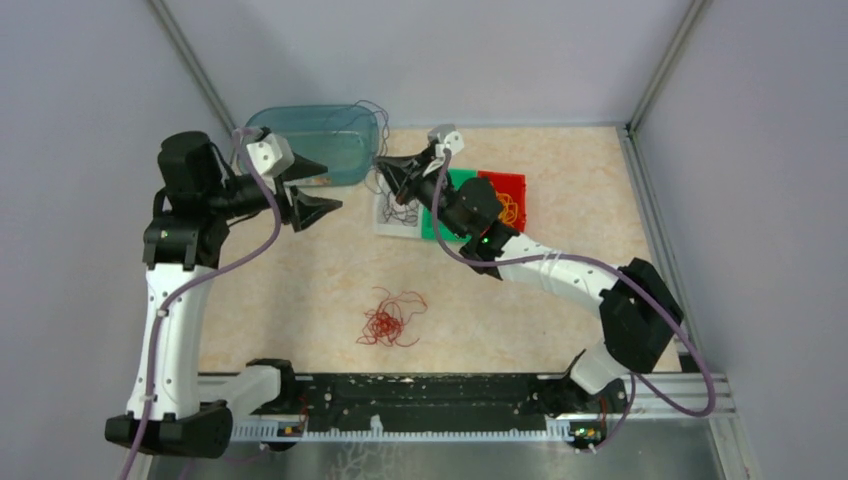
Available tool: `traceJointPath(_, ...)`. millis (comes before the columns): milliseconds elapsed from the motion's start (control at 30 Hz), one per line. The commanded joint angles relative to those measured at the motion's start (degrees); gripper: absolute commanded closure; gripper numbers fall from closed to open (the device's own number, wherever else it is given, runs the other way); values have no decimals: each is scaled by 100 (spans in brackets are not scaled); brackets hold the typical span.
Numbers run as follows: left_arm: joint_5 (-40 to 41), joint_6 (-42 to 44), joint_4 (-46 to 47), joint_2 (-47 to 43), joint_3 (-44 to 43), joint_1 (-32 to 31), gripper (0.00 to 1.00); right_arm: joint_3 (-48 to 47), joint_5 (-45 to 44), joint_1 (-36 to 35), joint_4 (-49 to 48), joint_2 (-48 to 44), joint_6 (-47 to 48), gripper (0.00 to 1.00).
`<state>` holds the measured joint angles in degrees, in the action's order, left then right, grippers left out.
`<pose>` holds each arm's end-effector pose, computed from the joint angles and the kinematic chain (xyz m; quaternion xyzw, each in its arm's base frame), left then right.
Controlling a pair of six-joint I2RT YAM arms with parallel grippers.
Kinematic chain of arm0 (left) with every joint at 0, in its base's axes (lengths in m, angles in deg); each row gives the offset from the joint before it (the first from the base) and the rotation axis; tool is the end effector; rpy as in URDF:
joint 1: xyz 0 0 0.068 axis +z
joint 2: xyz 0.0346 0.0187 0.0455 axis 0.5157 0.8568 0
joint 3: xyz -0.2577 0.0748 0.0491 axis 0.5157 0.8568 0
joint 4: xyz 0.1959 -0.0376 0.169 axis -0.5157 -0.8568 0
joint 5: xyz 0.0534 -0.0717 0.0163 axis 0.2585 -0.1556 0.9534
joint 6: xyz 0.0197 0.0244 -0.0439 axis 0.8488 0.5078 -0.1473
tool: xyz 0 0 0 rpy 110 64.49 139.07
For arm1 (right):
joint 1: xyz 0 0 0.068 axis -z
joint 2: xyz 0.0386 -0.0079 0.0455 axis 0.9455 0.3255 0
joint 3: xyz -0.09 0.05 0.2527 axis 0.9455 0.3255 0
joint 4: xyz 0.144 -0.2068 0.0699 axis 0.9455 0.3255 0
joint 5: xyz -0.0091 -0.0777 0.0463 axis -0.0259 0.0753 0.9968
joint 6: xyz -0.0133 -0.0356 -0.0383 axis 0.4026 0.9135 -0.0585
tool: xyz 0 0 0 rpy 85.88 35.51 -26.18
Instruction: Untangle the cables
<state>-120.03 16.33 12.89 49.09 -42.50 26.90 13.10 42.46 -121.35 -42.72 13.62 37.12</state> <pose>0.1803 -0.0437 0.4700 0.4728 0.5713 -0.2758 0.6115 0.2271 0.2738 0.3691 -0.1751 0.5419 0.4379 0.6956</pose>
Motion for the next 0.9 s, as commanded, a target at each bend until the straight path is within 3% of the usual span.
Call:
traceJointPath(0,433,1045,-1423,60,7,-17,25,-281,-423,303,222,237,436,100)
traceJointPath(167,886,681,-880,-262,695,-18,24,-259,-450,565,372,482,817,100)
traceJointPath(333,1398,772,-1121,154,572,-17,25,-430,-430,666,797,745,1002,100)
traceJointPath(467,1473,547,-850,265,762,-22,6,-571,-412,671,1005,1077,1003,100)
traceJointPath(667,1513,338,-792,634,578,-22,7,-1301,-407,778,2142,1522,866,100)
traceJointPath(867,1589,-56,-130,636,630,-16,5,-1848,-693,816,2672,1880,827,100)
